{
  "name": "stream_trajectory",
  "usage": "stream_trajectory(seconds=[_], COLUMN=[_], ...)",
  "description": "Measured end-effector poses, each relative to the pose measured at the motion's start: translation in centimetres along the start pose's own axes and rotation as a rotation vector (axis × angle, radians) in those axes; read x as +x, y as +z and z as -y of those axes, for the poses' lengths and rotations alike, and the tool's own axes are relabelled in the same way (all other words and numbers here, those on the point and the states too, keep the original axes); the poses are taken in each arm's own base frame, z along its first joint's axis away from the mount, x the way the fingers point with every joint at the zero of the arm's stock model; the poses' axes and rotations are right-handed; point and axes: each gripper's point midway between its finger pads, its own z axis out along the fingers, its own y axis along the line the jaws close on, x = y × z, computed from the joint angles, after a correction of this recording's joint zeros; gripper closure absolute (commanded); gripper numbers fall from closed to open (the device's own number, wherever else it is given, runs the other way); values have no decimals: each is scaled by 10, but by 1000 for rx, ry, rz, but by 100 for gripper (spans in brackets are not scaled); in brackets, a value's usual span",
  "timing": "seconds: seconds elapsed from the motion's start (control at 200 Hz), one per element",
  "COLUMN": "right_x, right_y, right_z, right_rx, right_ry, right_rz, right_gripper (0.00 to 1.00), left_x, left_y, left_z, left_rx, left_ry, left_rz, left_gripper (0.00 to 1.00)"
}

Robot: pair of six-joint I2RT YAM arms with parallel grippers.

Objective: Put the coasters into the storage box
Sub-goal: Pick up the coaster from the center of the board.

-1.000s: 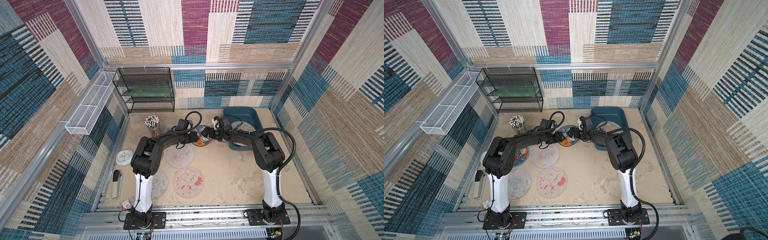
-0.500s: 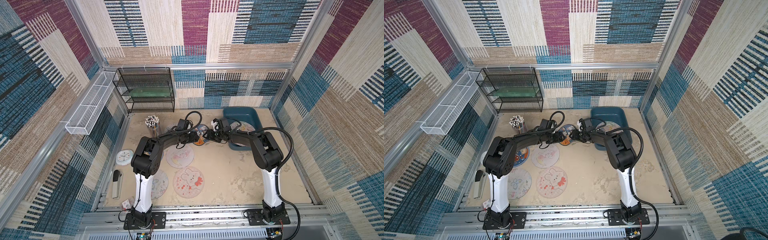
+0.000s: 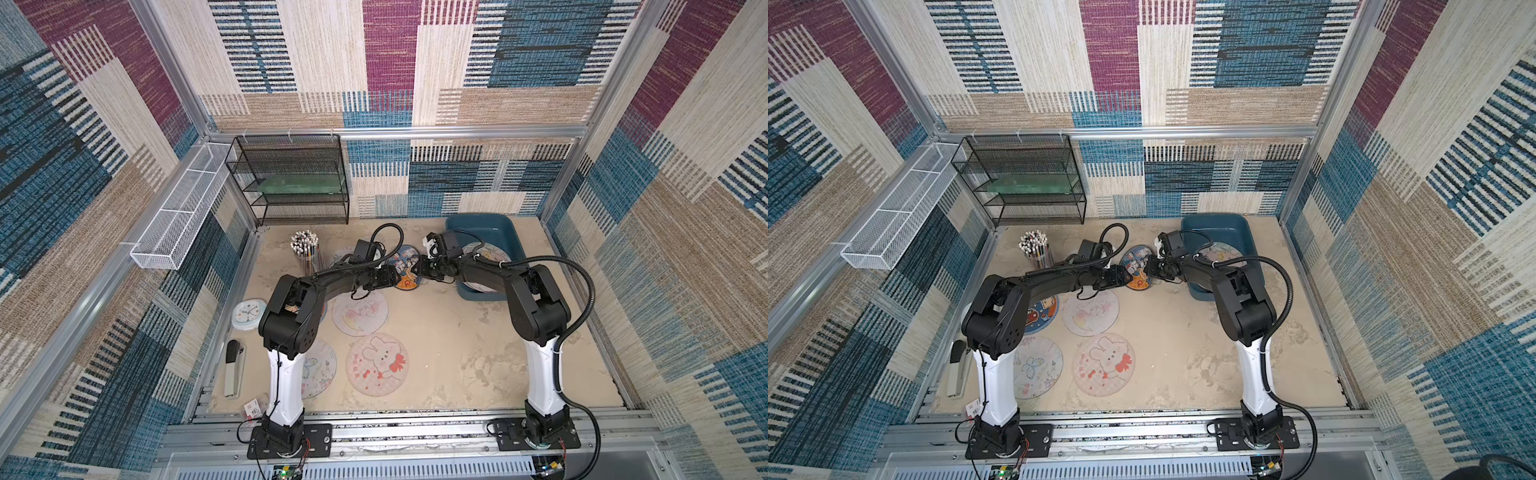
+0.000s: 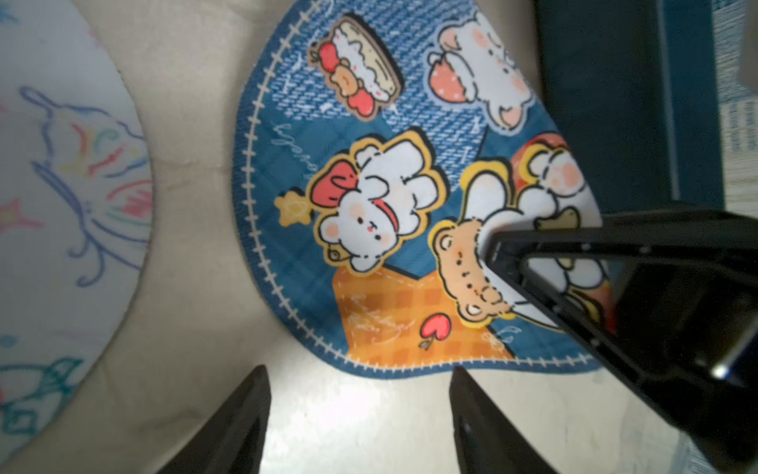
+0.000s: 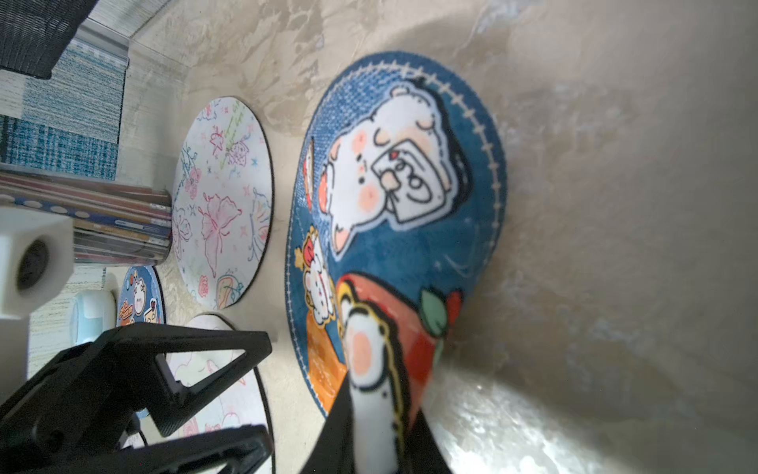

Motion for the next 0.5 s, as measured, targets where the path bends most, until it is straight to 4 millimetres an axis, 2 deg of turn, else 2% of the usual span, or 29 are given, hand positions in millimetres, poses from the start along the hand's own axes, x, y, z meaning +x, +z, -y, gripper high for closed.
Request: stream_trajectory(seconds=[0.225,0.331,0.501], right_x=[-4,-13,-26], right_y=[-10,-24,-51], right_z=[-4,-14,-27], right_rx=[19,7,-7], right_ry=[-31,-51,-70], right_rz=[13,41,90], right_gripper=[86,87,87], left_x=[-8,-10,-11], left_y=[-21,-32,-42], left_z=[18,22,17], left_rx=[53,51,8], left_ry=[24,40,62], left_rz=[52,71,97], left_gripper=[32,32,32])
